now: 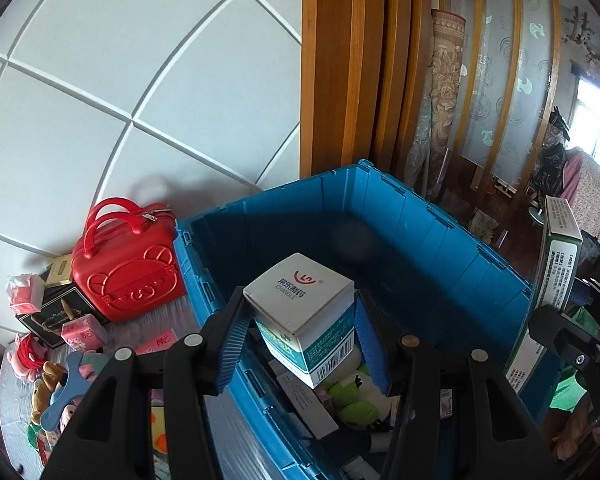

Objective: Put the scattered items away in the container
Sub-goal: 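Lift and carry the white box and Buluofen box over the blue crate, then open both tools to drop the two boxes into the crate, then move both tools away from the crate back over the pile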

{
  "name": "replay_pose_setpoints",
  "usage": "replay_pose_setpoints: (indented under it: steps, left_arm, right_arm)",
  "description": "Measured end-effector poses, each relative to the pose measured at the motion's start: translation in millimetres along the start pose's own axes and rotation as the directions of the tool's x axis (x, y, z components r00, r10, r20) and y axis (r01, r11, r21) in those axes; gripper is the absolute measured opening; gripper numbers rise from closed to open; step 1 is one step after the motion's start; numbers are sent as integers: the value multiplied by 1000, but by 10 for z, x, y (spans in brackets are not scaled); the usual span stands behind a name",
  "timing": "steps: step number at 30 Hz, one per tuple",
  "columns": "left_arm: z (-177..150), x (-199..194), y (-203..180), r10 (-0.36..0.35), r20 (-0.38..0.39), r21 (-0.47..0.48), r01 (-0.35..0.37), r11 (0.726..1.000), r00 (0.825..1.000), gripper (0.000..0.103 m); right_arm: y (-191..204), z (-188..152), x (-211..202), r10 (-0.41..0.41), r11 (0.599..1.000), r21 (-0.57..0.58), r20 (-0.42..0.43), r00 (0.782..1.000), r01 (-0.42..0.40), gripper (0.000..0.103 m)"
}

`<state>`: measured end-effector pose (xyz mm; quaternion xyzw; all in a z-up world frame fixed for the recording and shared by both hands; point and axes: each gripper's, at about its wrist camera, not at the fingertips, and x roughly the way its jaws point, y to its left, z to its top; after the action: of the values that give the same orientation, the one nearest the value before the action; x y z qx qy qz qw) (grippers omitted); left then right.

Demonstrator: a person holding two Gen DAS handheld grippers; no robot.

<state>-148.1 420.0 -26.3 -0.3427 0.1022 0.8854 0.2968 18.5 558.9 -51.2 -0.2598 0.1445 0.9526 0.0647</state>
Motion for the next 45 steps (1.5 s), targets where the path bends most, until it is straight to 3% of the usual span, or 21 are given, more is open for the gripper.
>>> replay_pose_setpoints:
  steps: [10,18,20,22,23,24,25,36,45]
  left_arm:
    - [169,249,-314,-29,-12,48,29,998,1000,52]
    - [334,518,-347,-24,-37,50,26,998,999,52]
    - [389,583,-335,-59,-55,32,61,998,997,52]
    - [423,651,-347,-72,-90,28,75,997,993,58]
    - [433,654,-347,-60,-88,28,62,998,994,76]
    - [435,638,-339,-49,-78,25,51,998,996,98]
    - [434,619,-323,-41,-67,18,43,999,997,103]
    - [325,545,-76,-27,-81,-28,25,999,996,103]
    - [74,351,203,-19,-86,-77,13,997,996,103]
  right_arm:
    - [-230,49,90,-80,997,16,-26,996,81,92]
    - [-442,152,261,-124,992,21,-42,991,125,92]
    - [-499,211,343,-134,991,16,-47,990,134,93]
    - [-530,254,410,-139,990,12,-62,988,140,94]
    - [-540,271,423,-148,989,13,-61,987,149,103]
    - [-542,280,419,-158,987,16,-53,986,159,103]
    - [-539,284,411,-159,987,17,-47,986,160,103]
    - [-487,192,371,-134,990,27,-53,990,136,103]
    - [-215,103,252,-80,997,8,-27,996,80,103]
